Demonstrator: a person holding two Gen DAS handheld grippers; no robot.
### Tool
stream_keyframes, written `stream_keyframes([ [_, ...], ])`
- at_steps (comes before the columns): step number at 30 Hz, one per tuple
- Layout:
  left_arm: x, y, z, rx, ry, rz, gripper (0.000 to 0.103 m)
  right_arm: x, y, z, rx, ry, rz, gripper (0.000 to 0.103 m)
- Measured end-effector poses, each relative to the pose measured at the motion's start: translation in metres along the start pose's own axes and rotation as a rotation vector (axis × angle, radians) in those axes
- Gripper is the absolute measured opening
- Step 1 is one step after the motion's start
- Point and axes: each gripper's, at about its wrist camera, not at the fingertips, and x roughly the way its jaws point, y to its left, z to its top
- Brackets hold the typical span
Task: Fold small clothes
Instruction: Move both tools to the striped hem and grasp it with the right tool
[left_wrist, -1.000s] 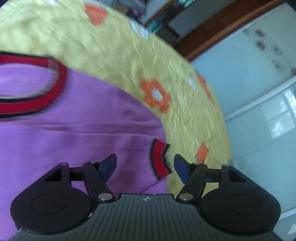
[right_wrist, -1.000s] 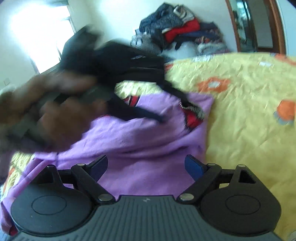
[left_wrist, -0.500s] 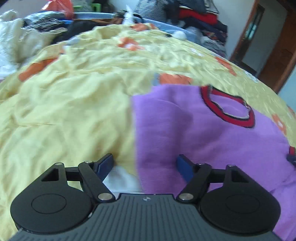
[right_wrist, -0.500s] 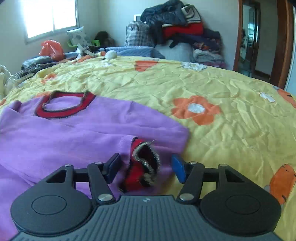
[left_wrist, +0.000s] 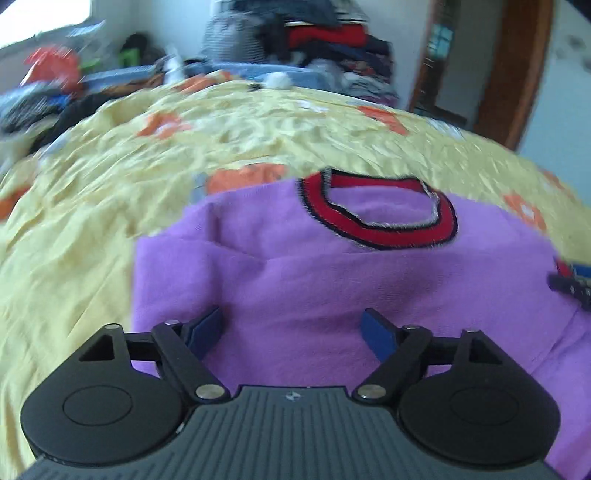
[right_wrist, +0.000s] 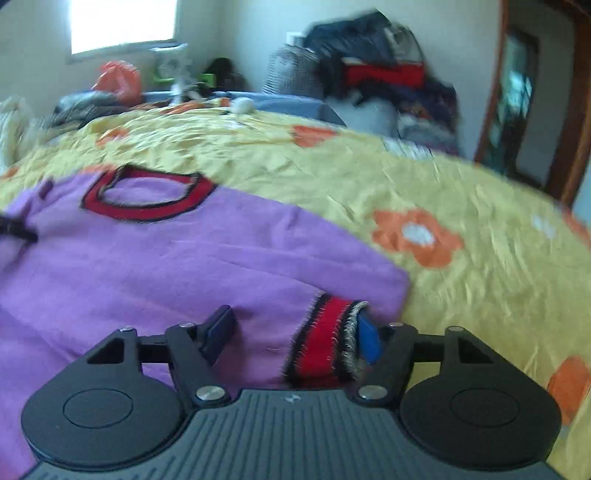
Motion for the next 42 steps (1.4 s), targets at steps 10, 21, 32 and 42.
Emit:
stream_keyframes([
  [10,-0.031,0.017,-0.047,0.033,0.037,-0.11,0.079,-0.036,0.052,-0.037,-0.137,0.033,0.138,0.068],
  [21,-0.175,0.081,-0.124,-0.126,0.061,-0.216,0.094,-0.17,-0.012,-0.105,0.18,0.08,0.183,0.077],
  [32,-0.208,0.129,-0.177,-0.284,0.127,-0.381,0.1,-0.387,-0.158,-0.15,0.478,-0.052,-0.303,0.08],
  [42,-0.149,0.118,-0.168,-0.369,0.194,-0.511,0.102,-0.204,-0.043,-0.177,0.675,0.061,0.362,0.076],
])
